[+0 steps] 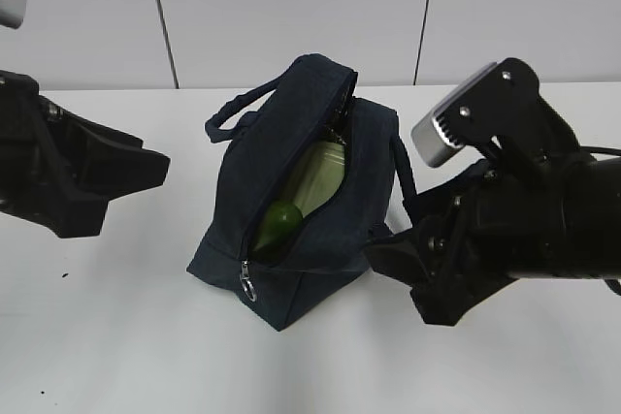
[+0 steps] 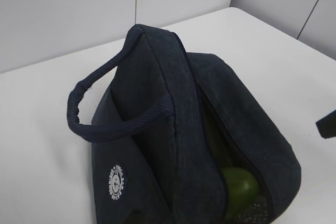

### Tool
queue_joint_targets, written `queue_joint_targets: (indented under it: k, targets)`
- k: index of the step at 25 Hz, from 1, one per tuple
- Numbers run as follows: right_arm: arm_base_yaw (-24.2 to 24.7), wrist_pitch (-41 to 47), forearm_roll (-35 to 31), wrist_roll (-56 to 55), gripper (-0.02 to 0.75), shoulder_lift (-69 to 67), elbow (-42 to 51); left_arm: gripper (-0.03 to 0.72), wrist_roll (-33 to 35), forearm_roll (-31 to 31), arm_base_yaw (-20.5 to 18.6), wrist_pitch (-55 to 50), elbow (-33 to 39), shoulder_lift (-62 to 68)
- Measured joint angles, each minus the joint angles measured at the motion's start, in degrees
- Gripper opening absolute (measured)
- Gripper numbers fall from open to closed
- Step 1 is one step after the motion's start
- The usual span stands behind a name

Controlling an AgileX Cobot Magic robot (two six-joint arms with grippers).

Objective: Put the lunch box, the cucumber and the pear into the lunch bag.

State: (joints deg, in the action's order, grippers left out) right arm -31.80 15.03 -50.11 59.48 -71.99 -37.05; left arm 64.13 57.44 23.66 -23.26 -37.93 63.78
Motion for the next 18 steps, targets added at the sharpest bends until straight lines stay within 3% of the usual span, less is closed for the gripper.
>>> queue_joint_targets:
  k: [3, 5, 11, 14, 18]
  targets:
    - [0.0, -0.5, 14.7, -15.9, 0.473, 0.0, 0.1, 0.242, 0.0, 0.0, 0.0, 0.0, 0.0, 0.0]
    - [-0.4, -3.5, 20.6, -25.2, 0.472, 0.0, 0.7, 0.241, 0.0, 0.0, 0.0, 0.0, 0.0, 0.0]
    - [-7.5, -22.9, 39.7, -44.7, 0.472, -0.4, 7.7, 0.241, 0.0, 0.0, 0.0, 0.0, 0.0, 0.0]
    - [-8.6, -25.4, 44.3, -49.6, 0.472, -2.4, 8.8, 0.241, 0.0, 0.0, 0.0, 0.0, 0.0, 0.0]
    - [-8.6, -26.1, 45.5, -53.2, 0.471, -5.3, 9.0, 0.241, 0.0, 0.0, 0.0, 0.0, 0.0, 0.0]
